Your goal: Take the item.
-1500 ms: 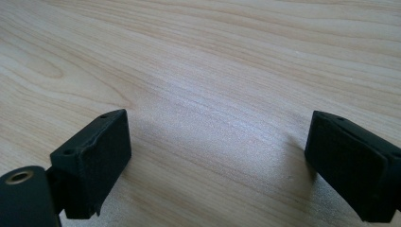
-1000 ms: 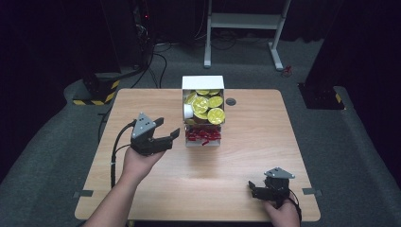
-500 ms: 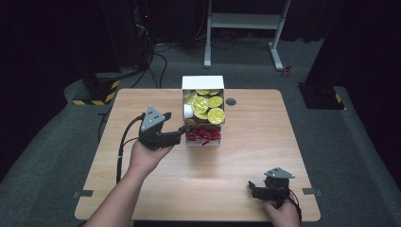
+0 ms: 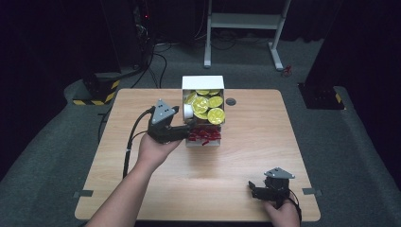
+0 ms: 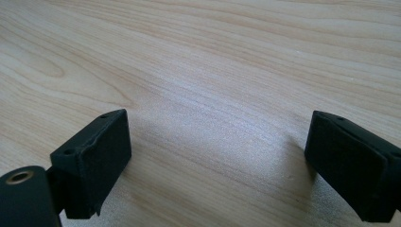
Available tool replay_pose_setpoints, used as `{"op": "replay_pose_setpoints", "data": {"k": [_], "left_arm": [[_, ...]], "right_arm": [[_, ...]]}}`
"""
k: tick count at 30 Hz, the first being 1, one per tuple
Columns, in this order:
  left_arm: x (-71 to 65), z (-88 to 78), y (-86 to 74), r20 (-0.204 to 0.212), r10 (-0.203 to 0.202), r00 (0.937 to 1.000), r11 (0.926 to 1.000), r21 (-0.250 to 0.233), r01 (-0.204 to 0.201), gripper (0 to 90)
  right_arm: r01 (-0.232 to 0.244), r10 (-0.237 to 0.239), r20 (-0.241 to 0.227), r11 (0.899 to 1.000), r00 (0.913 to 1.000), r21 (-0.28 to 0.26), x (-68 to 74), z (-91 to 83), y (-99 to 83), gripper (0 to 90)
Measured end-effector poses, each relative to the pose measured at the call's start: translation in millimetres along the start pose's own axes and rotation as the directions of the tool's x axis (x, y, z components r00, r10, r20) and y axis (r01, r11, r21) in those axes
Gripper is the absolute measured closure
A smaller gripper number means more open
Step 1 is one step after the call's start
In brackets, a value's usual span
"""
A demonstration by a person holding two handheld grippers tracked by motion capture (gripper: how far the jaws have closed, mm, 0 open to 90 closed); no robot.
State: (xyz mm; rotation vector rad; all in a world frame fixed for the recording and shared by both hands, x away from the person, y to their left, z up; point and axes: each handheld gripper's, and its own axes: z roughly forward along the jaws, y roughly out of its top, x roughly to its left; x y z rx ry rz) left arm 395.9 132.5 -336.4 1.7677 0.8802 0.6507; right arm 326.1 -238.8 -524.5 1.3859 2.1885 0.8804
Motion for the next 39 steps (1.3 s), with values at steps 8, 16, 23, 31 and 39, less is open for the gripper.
{"op": "replay_pose_setpoints", "data": {"k": [8,16,23,31,39], "left_arm": [[-3.9,11.2,9.7,-0.007,0.013,0.9999,0.9999,0.005,-0.013,25.5],[-5.5,18.9,12.0,-0.01,0.009,0.9999,1.0,0.004,-0.009,25.9],[-6.7,25.9,14.9,-0.017,0.01,0.9998,0.9999,0.012,-0.01,25.2],[-6.1,40.2,18.3,-0.035,0.008,0.9994,0.9993,0.037,-0.007,24.5],[-10.3,52.3,24.3,-0.048,0.018,0.9987,0.9989,0.045,-0.015,24.3]], "right_arm": [[0.0,0.0,-0.001,1.0,1.0,-0.001,-0.1,0.0,0.0,7.8],[0.001,-0.001,-0.002,1.0,1.0,0.0,-0.2,-0.1,-0.1,7.9],[0.001,-0.001,-0.002,1.0,1.0,0.0,-0.2,-0.1,-0.1,7.9],[0.005,-0.005,-0.002,1.0,1.0,-0.001,-0.5,-0.1,-0.2,7.9],[0.007,-0.007,-0.003,1.0,1.0,-0.002,-0.8,-0.4,-0.5,8.0]]}}
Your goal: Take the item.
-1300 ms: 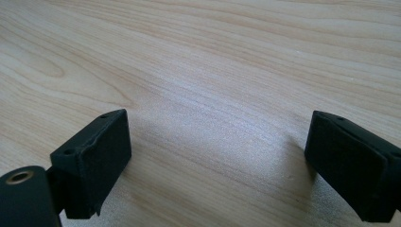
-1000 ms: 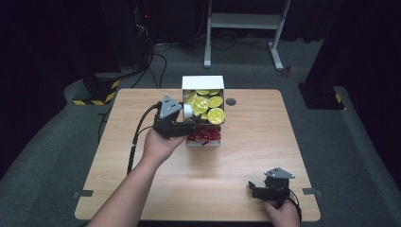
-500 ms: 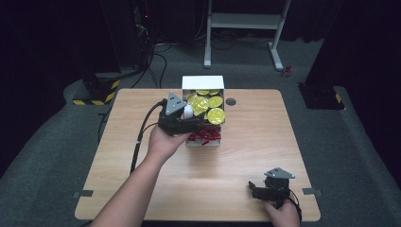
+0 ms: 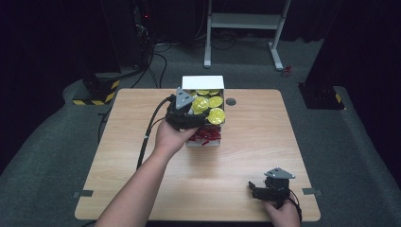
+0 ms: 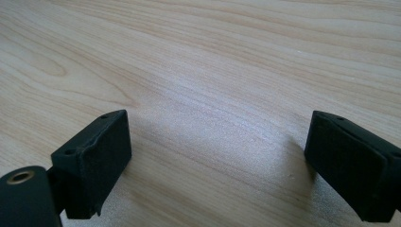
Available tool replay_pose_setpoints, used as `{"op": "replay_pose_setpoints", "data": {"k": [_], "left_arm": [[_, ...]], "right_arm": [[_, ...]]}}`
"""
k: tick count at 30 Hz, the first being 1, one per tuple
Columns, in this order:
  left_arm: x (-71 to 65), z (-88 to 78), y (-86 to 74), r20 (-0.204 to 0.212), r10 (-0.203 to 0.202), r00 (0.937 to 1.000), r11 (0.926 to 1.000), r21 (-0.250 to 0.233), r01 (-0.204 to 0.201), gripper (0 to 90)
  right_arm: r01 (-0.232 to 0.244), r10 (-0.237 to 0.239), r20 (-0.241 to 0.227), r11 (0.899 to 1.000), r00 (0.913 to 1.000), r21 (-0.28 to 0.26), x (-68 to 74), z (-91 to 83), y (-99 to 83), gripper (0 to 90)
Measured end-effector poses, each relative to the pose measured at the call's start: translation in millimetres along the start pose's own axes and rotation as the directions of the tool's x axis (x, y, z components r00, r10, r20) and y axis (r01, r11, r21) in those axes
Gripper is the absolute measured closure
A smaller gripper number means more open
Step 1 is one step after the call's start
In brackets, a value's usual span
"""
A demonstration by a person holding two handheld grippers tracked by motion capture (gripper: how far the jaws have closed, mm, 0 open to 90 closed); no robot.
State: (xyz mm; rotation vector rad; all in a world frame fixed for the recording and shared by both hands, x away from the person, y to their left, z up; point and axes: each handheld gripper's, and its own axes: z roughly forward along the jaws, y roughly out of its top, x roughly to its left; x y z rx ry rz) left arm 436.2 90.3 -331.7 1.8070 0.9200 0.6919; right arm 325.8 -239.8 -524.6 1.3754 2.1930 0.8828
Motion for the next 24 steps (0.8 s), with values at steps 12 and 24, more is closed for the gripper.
{"op": "replay_pose_setpoints", "data": {"k": [12,24], "left_arm": [[-2.2,11.8,1.8,-0.044,0.014,0.9989,0.9999,0.01,-0.014,26.4],[-7.5,17.1,-0.6,-0.115,0.086,0.9896,0.9961,0.028,-0.083,30.8]], "right_arm": [[0.002,-0.002,-0.005,1.0,1.0,-0.001,-0.2,-0.5,-0.4,8.0],[0.002,-0.002,-0.006,1.0,1.0,0.0,-0.1,-0.6,-0.6,8.0]]}}
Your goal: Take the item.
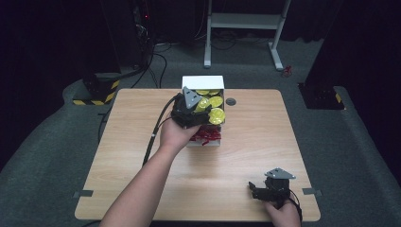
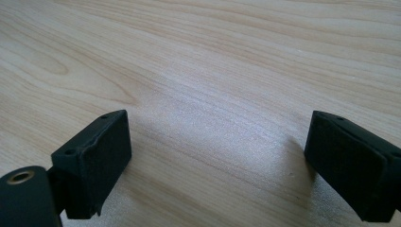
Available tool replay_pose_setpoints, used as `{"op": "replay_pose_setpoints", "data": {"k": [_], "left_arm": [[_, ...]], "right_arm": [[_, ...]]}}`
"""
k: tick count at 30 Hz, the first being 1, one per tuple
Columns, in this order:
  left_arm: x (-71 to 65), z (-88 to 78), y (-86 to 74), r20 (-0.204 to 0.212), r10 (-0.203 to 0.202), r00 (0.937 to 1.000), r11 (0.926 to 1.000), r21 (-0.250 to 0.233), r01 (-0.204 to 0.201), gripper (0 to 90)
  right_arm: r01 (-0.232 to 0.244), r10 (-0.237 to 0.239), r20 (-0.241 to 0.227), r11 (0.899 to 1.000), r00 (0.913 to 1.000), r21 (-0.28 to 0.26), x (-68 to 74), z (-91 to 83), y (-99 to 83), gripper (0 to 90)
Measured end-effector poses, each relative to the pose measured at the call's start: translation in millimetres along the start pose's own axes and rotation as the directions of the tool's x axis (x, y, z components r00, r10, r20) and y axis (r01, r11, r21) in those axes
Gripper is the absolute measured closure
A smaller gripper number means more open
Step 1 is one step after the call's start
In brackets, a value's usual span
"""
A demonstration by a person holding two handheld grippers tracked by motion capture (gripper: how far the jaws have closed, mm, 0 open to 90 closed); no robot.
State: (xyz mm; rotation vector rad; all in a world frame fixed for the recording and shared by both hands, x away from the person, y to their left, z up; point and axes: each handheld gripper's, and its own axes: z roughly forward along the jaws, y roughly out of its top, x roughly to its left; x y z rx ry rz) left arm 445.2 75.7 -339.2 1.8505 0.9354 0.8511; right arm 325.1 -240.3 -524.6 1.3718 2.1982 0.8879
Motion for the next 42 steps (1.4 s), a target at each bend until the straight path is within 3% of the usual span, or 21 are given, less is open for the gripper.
{"op": "replay_pose_setpoints", "data": {"k": [4,11,17,20,30,42], "left_arm": [[-1.9,-0.8,-2.0,-0.015,0.021,0.9997,0.9998,-0.003,-0.021,34.9],[-1.7,-3.4,-4.7,-0.012,0.018,0.9998,0.9996,-0.022,-0.018,38.3],[3.0,-6.2,-5.5,0.017,-0.023,0.9996,0.9994,-0.027,0.023,38.5],[5.8,-10.6,-5.9,0.054,-0.054,0.9971,0.9975,-0.044,0.056,38.5],[13.0,-17.2,-8.6,0.096,-0.096,0.9908,0.9927,-0.064,0.102,38.7],[16.2,-22.7,-5.6,0.103,-0.12,0.9874,0.9876,-0.089,0.129,38.8]], "right_arm": [[0.002,-0.002,0.0,1.0,1.0,-0.001,-0.1,0.0,0.0,8.0],[0.002,-0.002,0.0,1.0,1.0,-0.001,-0.1,0.0,-0.1,8.0],[0.006,-0.006,0.0,1.0,1.0,-0.001,-0.3,0.0,0.0,8.0],[0.006,-0.006,0.0,1.0,1.0,-0.001,-0.3,0.0,0.0,8.0],[0.006,-0.006,0.002,1.0,1.0,-0.001,0.0,0.0,-0.1,8.1],[0.006,-0.006,0.001,1.0,1.0,-0.001,0.1,-0.2,-0.3,8.1]]}}
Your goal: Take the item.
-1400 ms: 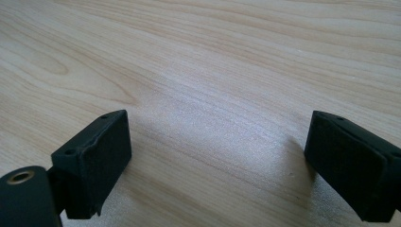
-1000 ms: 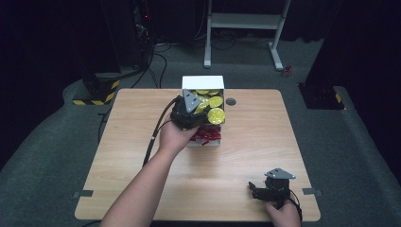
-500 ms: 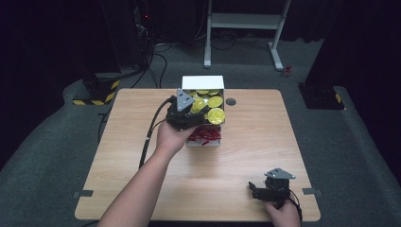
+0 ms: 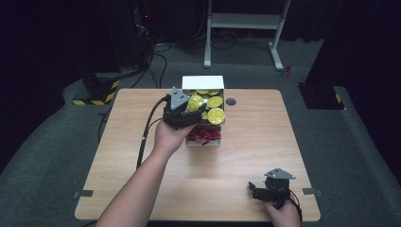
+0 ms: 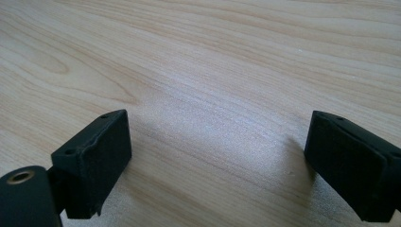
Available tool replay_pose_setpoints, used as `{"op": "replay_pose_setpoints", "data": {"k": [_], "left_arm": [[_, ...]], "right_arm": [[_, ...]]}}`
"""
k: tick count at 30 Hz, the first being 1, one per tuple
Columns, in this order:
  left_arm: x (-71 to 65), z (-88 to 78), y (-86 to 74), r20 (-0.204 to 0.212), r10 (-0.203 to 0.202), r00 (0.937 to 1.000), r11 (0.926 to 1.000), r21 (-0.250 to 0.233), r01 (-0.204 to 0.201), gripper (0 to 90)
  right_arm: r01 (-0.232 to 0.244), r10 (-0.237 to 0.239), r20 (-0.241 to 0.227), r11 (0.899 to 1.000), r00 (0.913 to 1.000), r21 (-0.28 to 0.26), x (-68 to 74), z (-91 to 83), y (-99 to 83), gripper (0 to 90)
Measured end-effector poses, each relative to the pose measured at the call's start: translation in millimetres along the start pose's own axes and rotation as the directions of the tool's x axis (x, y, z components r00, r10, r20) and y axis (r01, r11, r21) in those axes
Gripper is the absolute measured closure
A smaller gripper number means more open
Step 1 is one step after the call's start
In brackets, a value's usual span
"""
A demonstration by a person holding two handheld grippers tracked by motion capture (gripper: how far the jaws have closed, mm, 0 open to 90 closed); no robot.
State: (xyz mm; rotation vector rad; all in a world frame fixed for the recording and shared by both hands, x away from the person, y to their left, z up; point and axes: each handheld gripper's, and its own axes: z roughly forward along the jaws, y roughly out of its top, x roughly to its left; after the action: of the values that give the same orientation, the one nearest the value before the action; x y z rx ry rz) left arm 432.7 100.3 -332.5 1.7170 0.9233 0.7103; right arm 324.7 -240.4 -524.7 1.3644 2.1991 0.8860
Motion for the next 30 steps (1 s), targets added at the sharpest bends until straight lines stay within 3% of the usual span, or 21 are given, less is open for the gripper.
{"op": "replay_pose_setpoints", "data": {"k": [12,18,30], "left_arm": [[2.4,-14.4,2.1,0.008,-0.008,0.9999,0.9999,-0.009,0.008,38.8],[8.6,-28.6,1.3,0.023,-0.041,0.9989,0.9984,-0.039,0.042,38.8],[25.2,-48.6,-8.9,0.004,-0.059,0.9982,0.9968,-0.053,0.059,38.9]], "right_arm": [[0.002,-0.002,-0.009,1.0,1.0,0.004,0.5,-0.2,0.0,7.8],[0.004,-0.004,-0.007,1.0,1.0,0.004,0.7,-0.1,0.0,7.9],[0.003,-0.003,-0.009,1.0,1.0,0.004,0.6,-0.1,0.0,7.8]]}}
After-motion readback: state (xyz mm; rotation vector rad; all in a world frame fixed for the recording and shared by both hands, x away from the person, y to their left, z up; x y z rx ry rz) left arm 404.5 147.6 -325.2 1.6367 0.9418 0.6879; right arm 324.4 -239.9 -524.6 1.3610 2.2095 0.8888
